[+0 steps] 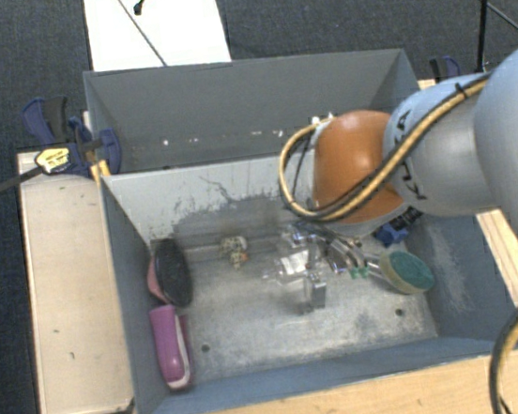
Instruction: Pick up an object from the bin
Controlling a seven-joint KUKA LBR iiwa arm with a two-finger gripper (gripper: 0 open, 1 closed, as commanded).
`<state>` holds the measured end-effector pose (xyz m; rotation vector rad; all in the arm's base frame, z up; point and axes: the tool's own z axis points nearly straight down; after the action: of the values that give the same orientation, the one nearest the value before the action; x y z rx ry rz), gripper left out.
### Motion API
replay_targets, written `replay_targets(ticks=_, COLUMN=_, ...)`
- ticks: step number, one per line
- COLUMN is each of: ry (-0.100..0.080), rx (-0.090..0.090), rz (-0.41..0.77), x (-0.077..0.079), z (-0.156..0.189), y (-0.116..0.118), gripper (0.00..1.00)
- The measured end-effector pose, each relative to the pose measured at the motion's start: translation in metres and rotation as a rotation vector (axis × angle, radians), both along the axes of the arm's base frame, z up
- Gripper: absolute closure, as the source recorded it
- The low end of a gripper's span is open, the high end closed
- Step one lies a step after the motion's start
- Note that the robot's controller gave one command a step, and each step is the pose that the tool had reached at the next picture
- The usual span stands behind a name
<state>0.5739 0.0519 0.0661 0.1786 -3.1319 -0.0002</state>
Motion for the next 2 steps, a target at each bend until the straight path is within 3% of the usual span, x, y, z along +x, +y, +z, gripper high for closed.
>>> replay_targets(ticks=1, ry=-0.007, rx=0.002, rz=-0.005, x=0.002, z=0.004, y=0.001, gripper=1.0)
replay_targets(ticks=2, ry=-0.014, rx=0.002, rz=0.02, x=-0.01, z=0.107, y=0.018, gripper=1.0)
